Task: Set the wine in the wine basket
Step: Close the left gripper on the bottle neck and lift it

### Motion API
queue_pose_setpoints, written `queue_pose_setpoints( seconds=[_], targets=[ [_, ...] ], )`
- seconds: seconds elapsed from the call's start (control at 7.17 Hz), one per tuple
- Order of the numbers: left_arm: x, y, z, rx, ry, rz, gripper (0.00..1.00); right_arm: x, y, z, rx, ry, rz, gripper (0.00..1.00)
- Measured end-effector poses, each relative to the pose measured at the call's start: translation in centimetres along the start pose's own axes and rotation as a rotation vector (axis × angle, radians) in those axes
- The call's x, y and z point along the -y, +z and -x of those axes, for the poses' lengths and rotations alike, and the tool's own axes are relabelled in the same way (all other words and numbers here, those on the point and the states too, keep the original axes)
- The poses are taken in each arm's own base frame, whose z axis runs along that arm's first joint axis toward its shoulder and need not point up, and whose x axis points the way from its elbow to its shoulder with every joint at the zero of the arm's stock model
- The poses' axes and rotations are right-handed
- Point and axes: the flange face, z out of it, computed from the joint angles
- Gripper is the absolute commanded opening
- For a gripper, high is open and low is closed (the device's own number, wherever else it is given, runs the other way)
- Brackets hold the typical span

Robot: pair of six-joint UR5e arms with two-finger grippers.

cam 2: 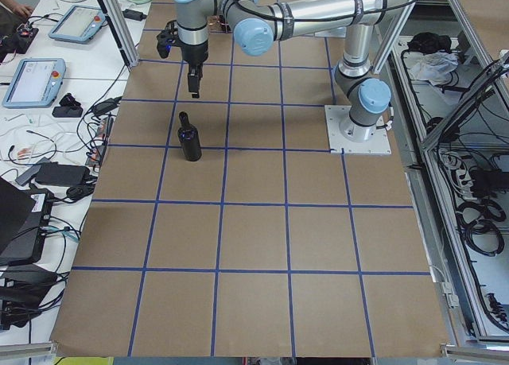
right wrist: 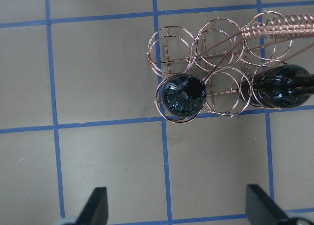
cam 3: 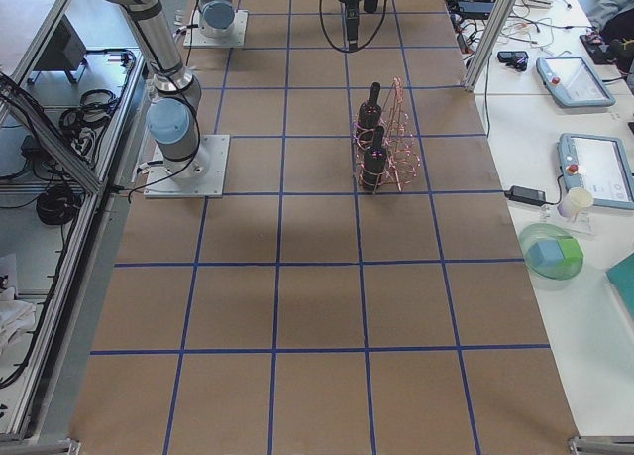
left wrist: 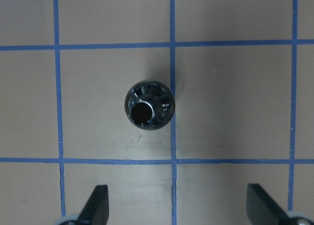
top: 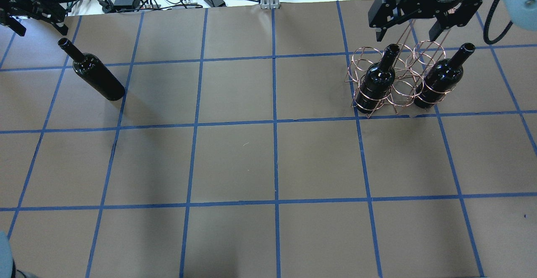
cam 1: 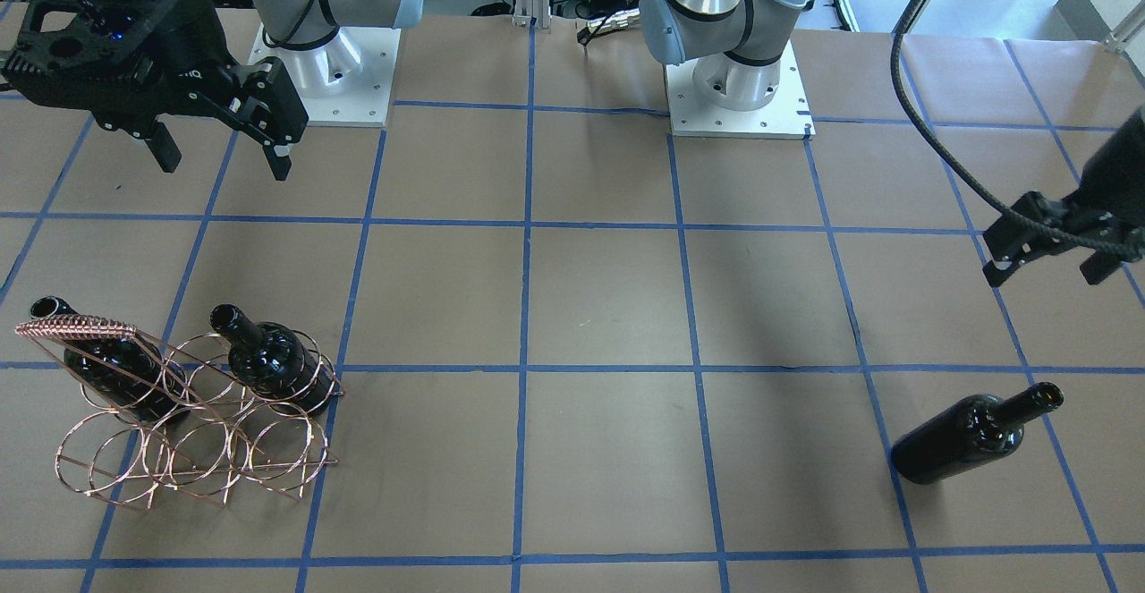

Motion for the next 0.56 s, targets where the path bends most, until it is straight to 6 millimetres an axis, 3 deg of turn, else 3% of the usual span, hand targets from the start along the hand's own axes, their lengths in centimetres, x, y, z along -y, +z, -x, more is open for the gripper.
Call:
queue_pose_setpoints(
  seconds=[0.28, 0.56],
  targets=[
    [2.4, 3.6, 1.6, -0.018, -0.037, -0.003, 1.00, 0.0, 0.0, 0.0, 0.000, 0.000, 0.000, 1.00],
    [3.8, 6.8, 2.1, -0.045, -0.064, 0.001, 1.00, 0.0, 0.0, 0.0, 0.000, -0.001, 0.000, 1.00]
  ],
)
